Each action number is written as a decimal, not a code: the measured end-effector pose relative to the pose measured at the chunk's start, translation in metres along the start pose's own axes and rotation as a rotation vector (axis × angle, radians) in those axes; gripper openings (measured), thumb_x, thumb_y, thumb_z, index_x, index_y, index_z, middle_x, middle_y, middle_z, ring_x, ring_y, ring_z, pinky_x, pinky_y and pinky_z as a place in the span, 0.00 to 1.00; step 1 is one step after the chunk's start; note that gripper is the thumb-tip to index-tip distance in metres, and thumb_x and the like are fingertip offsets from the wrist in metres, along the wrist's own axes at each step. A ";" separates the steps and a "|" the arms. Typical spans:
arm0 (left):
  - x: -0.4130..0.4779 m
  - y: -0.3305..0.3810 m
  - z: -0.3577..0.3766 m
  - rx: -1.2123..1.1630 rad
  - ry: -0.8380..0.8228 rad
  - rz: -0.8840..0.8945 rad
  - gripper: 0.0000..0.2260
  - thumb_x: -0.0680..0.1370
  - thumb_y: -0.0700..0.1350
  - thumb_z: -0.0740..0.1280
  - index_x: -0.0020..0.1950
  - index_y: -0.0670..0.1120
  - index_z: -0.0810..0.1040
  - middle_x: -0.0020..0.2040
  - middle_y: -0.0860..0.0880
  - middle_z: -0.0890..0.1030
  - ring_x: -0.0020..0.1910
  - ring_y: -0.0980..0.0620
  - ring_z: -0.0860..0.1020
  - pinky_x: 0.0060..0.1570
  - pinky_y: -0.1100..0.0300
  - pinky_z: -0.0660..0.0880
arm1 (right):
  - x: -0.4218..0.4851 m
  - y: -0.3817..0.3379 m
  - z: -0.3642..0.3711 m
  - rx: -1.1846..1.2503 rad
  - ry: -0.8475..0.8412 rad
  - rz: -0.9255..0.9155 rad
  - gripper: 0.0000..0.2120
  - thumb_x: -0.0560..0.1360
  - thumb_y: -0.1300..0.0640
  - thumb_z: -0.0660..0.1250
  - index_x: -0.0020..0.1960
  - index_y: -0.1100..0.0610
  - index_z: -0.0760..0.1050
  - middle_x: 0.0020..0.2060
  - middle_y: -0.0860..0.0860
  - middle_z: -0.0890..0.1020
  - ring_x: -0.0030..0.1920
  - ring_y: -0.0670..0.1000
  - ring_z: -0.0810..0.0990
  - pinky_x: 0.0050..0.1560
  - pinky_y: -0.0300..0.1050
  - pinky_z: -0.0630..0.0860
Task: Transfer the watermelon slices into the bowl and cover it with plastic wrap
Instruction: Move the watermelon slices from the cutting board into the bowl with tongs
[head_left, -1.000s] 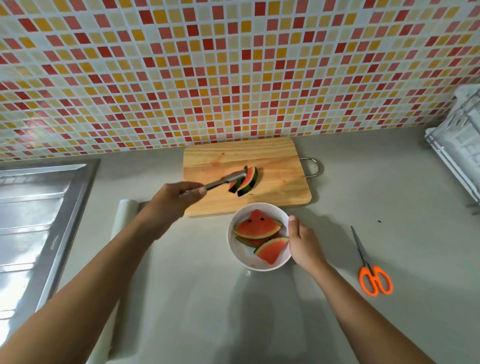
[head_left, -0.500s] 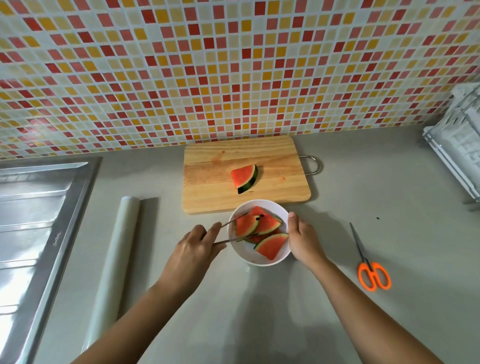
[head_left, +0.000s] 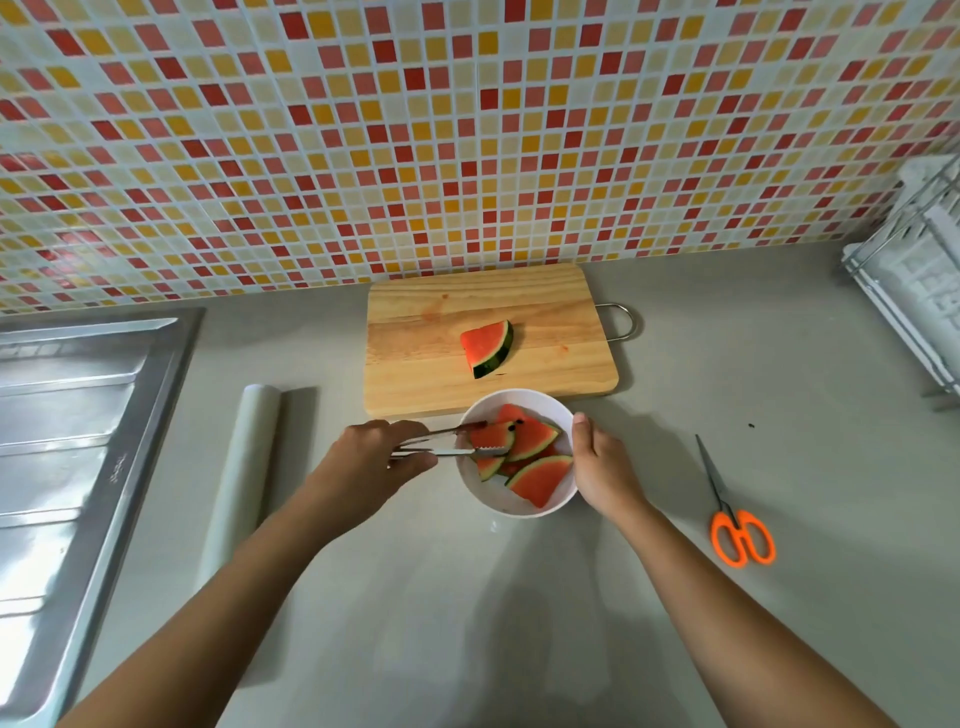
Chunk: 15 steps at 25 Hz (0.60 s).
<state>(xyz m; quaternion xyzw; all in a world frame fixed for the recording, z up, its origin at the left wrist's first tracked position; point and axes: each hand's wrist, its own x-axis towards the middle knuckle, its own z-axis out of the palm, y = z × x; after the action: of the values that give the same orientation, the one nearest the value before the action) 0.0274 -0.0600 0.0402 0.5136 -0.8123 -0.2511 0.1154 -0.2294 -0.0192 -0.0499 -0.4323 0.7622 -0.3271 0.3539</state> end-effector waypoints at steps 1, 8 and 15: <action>-0.003 0.000 -0.003 0.001 -0.037 0.007 0.12 0.76 0.50 0.68 0.57 0.49 0.80 0.47 0.47 0.83 0.48 0.46 0.79 0.47 0.58 0.72 | 0.000 0.001 0.000 0.001 0.005 -0.002 0.22 0.80 0.47 0.47 0.34 0.50 0.72 0.33 0.45 0.79 0.38 0.48 0.77 0.40 0.42 0.68; -0.013 0.011 -0.010 0.025 -0.050 -0.005 0.14 0.76 0.51 0.67 0.60 0.50 0.78 0.46 0.47 0.80 0.47 0.47 0.78 0.50 0.54 0.73 | 0.002 0.001 0.000 -0.018 0.023 0.000 0.23 0.80 0.47 0.48 0.35 0.54 0.72 0.31 0.49 0.77 0.35 0.50 0.75 0.39 0.44 0.66; -0.021 0.024 -0.006 0.102 -0.045 0.042 0.17 0.77 0.51 0.66 0.65 0.50 0.74 0.48 0.47 0.78 0.49 0.48 0.79 0.48 0.56 0.73 | 0.001 0.000 -0.001 -0.022 0.024 -0.003 0.23 0.80 0.48 0.48 0.35 0.55 0.72 0.33 0.52 0.78 0.38 0.55 0.76 0.40 0.45 0.68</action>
<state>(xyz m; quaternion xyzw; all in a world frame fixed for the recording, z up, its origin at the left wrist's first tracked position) 0.0209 -0.0350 0.0592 0.4957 -0.8371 -0.2186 0.0762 -0.2305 -0.0202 -0.0501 -0.4335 0.7691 -0.3245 0.3396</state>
